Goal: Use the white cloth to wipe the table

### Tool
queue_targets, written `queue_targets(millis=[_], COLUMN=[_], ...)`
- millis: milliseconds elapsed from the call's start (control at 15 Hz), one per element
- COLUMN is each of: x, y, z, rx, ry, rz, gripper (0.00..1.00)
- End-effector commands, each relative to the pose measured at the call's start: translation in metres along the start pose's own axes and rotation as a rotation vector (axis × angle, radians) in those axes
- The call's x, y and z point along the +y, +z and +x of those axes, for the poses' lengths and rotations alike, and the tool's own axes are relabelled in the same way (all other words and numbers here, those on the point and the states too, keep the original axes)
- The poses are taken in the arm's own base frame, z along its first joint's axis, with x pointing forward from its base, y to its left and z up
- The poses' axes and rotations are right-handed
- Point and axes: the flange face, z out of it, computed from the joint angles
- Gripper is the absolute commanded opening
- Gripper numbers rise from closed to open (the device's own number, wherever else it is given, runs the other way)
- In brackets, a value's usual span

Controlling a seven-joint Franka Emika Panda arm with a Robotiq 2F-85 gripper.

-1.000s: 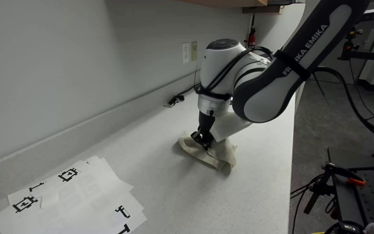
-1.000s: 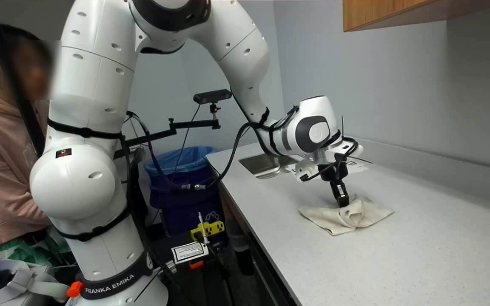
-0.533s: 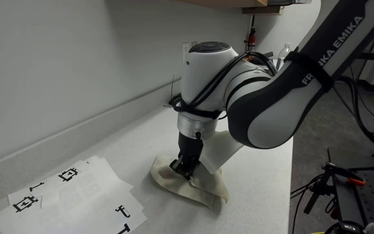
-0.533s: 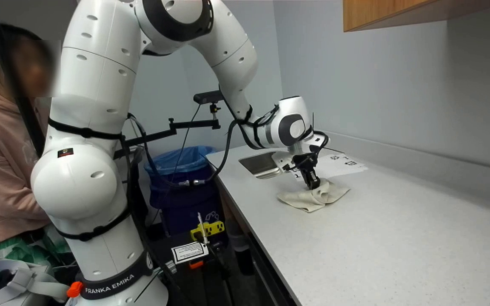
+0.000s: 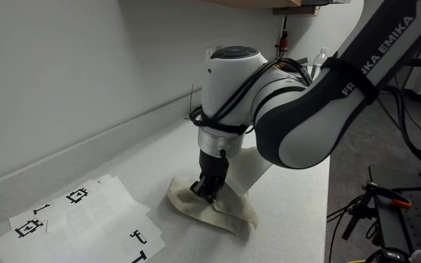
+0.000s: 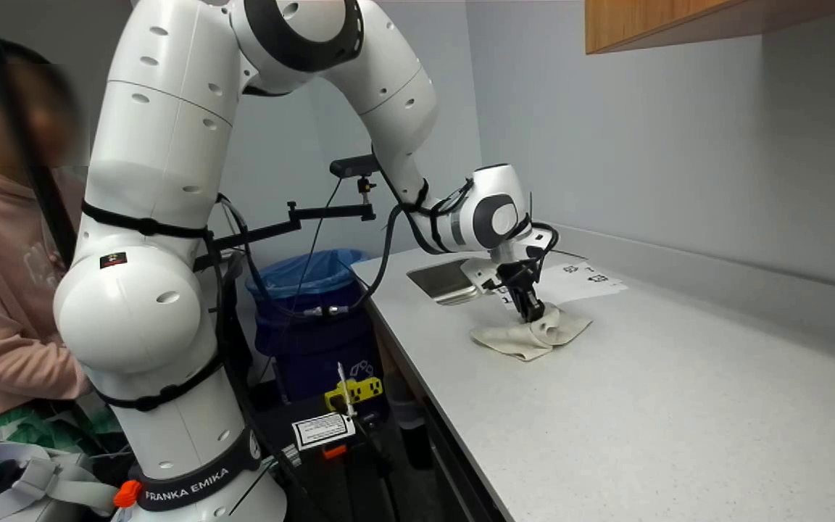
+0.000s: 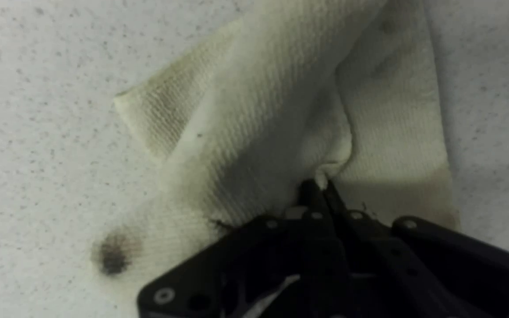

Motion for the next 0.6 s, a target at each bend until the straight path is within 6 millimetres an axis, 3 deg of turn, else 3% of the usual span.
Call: queue_targets(millis=[0,267,533], x=[0.047,0.113,0.162], y=[0.006,0.004,0.008], z=[0.017,0.033,0.033], rx=[0.009,0.033,0.034], ry=[0.074,0.195,0.285], rz=[-0.05,-0.106,-0.162], gripper=[0.01,0.01,0.01])
